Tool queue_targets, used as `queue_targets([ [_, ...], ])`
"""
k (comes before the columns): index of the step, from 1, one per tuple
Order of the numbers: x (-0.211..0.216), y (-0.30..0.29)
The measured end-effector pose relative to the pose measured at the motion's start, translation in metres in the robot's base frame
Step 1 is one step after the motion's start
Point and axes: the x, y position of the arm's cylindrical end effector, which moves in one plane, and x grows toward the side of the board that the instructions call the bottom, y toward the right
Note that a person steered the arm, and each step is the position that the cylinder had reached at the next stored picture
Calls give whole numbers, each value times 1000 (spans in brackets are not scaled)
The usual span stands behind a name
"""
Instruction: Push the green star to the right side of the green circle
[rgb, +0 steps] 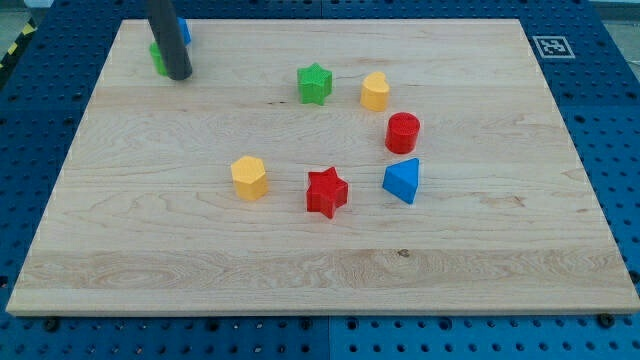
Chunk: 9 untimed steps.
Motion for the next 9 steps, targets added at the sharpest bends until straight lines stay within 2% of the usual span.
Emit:
queue_targets([
  [2, -2, -3],
  [3, 30, 44],
  [5, 93, 196],
  [6, 86, 251],
  [7, 71, 252],
  [9, 33, 175],
])
